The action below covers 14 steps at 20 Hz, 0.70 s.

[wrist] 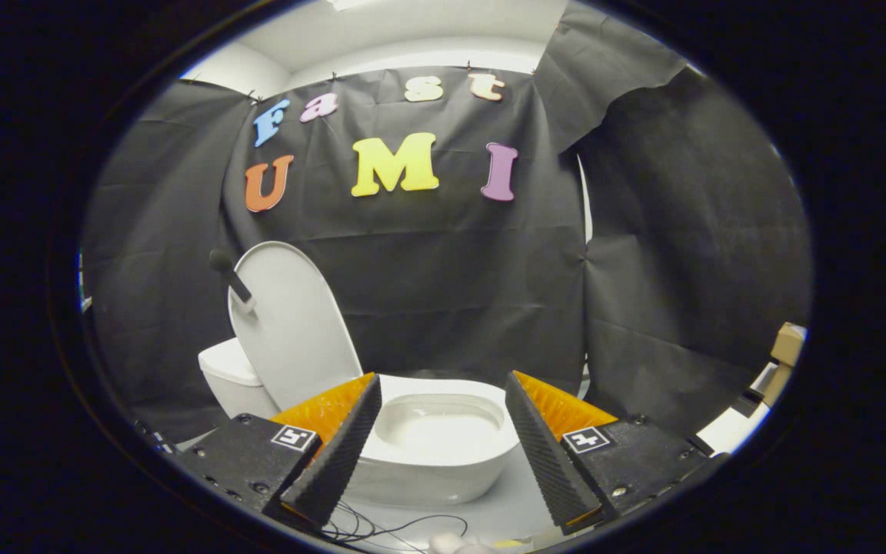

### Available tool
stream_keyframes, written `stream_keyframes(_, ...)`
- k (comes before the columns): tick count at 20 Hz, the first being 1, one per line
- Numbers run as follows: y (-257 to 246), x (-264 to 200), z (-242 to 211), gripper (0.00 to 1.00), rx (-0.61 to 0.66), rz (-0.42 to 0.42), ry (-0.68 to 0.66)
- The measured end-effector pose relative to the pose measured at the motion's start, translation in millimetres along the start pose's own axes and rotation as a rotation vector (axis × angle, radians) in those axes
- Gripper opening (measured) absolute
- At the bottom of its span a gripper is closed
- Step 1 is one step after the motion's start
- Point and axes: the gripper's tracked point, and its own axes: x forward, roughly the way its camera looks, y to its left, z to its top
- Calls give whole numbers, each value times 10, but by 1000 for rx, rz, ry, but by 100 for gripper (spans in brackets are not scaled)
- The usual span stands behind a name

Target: Open the toilet lid.

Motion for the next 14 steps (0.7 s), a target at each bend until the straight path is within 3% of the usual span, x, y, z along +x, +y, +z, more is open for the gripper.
stream_keyframes(14,164,164,-48,100,5,40,22)
